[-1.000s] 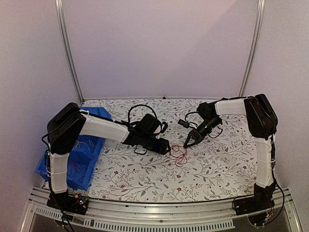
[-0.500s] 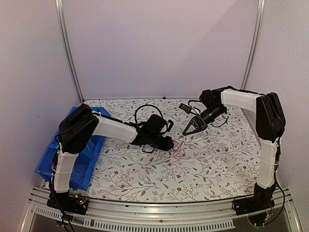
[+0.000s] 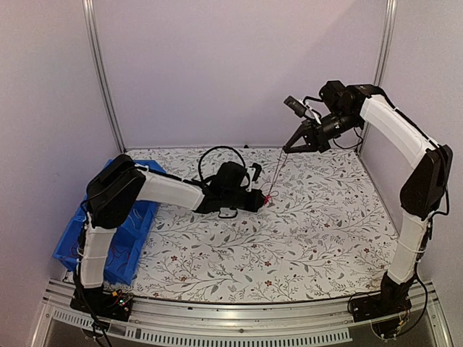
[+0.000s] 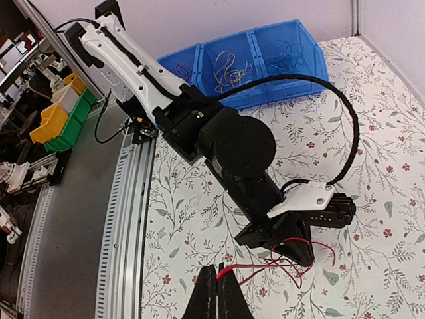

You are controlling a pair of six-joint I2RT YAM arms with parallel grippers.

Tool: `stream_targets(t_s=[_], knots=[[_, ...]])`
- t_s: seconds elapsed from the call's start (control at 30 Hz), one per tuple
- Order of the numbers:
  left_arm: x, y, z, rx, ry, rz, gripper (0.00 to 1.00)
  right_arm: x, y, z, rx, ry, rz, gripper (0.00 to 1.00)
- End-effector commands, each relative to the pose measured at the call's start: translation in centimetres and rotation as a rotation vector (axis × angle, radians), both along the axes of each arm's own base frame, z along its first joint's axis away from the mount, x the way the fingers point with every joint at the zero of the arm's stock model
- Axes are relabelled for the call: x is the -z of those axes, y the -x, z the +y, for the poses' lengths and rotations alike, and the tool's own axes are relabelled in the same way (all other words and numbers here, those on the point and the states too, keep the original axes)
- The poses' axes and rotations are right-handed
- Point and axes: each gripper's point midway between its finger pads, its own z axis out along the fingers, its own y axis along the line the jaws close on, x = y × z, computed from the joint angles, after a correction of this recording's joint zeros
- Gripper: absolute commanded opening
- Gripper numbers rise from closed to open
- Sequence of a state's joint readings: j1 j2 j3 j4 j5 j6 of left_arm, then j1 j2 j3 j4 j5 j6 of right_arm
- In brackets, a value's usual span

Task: Untangle the cables

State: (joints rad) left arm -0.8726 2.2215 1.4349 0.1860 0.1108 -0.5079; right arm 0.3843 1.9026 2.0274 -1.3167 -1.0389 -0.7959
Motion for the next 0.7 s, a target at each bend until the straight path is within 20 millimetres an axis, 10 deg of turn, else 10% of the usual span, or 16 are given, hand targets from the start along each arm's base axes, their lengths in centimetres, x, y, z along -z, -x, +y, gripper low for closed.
stream_targets(t_s=[0.0, 0.2, 0.47, 0.67], knots=[[7.6, 0.7, 6.2, -0.096, -0.194, 0.169, 0.05, -11.9, 4.2, -1.4, -0.088, -0.259, -0.274, 0.00], [5.0, -0.4, 9.6, -0.191, 0.013, 0.216, 0.37, -13.8, 5.4, -2.2, -0.065, -0.272, -0.350, 0.00], [4.5, -1.9, 12.9, -0.265, -0.022, 0.191, 0.34, -15.8, 6.3, -3.0, -0.065, -0.316, -0.413, 0.00], [-0.4, -2.2, 11.7, -0.200, 0.014, 0.044, 0.34, -16.4, 5.7, -3.6, -0.005, -0.304, -0.445, 0.00]])
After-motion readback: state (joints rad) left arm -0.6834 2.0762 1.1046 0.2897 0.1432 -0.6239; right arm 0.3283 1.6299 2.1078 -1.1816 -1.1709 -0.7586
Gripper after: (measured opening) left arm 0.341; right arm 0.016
